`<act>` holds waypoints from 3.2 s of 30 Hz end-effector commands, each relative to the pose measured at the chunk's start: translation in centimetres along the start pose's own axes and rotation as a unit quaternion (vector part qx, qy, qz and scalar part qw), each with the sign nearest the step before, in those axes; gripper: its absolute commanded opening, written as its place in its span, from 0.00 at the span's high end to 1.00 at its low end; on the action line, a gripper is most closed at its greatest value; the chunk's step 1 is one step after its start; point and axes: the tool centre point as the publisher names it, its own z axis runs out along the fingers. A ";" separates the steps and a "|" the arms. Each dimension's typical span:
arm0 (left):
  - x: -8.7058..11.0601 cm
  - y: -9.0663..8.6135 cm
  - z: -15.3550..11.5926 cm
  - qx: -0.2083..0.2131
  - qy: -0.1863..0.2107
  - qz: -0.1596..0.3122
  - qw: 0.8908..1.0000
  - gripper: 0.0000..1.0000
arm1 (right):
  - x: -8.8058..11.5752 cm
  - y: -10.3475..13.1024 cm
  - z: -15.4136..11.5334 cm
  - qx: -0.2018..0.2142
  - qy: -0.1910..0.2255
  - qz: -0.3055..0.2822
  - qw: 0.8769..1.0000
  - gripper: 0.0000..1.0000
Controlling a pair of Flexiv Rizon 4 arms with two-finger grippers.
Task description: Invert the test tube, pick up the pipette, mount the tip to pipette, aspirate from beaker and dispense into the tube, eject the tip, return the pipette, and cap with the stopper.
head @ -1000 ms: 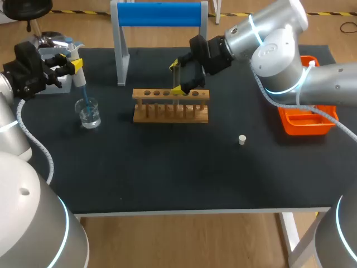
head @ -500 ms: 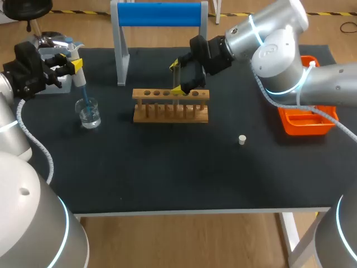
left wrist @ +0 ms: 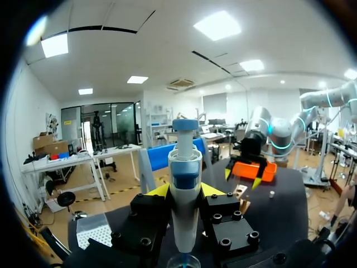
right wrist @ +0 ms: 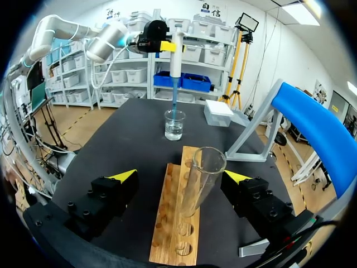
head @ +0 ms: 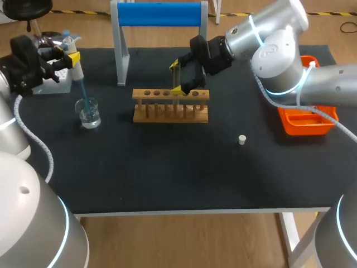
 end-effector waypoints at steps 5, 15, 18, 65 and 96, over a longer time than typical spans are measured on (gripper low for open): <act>0.7 -2.0 -0.6 -0.002 -0.010 0.016 1.000 1.00 | 0.0 0.0 -0.2 0.002 0.002 0.000 1.000 0.00; 1.8 -6.3 -0.6 0.005 -0.003 0.019 1.000 1.00 | 0.0 0.0 -0.2 0.002 0.002 0.000 1.000 0.00; 2.6 -8.2 0.0 -0.008 0.003 0.023 1.000 1.00 | 0.0 0.0 -0.2 0.002 0.002 0.000 1.000 0.00; 14.7 -21.5 16.9 -0.046 0.191 -0.006 0.981 1.00 | 0.0 0.0 -0.2 0.002 0.002 0.000 1.000 0.00; 15.2 -20.7 19.4 -0.011 0.229 -0.022 0.973 1.00 | 0.0 0.0 -0.2 0.002 0.002 0.000 1.000 0.00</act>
